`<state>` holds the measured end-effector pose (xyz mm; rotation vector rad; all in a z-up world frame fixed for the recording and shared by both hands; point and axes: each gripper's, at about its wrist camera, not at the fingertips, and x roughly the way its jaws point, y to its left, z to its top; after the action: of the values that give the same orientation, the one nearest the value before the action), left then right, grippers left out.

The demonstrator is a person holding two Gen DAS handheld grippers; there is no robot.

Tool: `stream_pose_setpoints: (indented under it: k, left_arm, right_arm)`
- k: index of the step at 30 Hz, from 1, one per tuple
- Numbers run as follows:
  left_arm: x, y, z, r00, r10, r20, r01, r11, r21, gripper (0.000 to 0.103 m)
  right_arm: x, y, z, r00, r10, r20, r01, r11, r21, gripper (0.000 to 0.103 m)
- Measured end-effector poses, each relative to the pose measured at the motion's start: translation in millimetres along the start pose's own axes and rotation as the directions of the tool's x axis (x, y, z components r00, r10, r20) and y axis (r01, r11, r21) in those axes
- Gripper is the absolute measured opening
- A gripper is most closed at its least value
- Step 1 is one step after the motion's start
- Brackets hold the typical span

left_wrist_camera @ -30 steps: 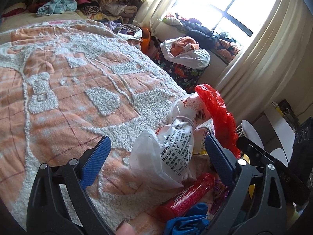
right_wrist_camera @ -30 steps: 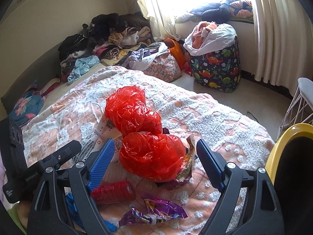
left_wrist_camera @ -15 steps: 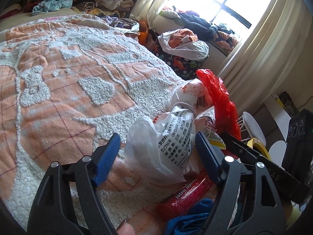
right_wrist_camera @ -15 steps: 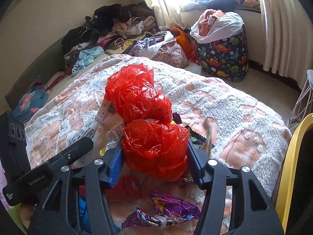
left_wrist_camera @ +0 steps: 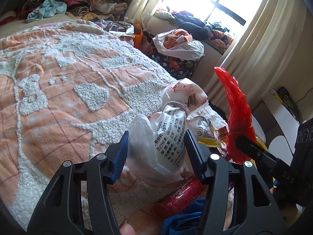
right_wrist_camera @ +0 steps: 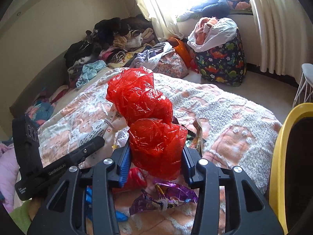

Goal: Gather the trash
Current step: 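Grasp the red plastic bags with the right gripper while the left gripper grasps the white printed bag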

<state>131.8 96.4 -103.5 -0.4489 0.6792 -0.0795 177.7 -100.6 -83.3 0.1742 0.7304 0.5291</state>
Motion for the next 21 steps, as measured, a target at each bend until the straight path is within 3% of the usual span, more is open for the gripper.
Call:
stream_pose_setpoints:
  k: [10, 21]
  left_arm:
    - [-15.2, -3.2, 11.4, 0.999, -0.031, 0.041, 0.032, 0.999, -0.023, 0.036]
    - [-31.7, -23.0, 19.5, 0.993, -0.085, 0.079, 0.084, 0.996, 0.013, 0.034]
  right_arm:
    - [-22.6, -3.3, -2.2, 1.0, 0.002, 0.028, -0.002, 1.0, 0.005, 0.041]
    - [-45.3, -14.9, -4.4, 0.998, -0.018, 0.066, 0.015, 0.999, 0.041, 0.041]
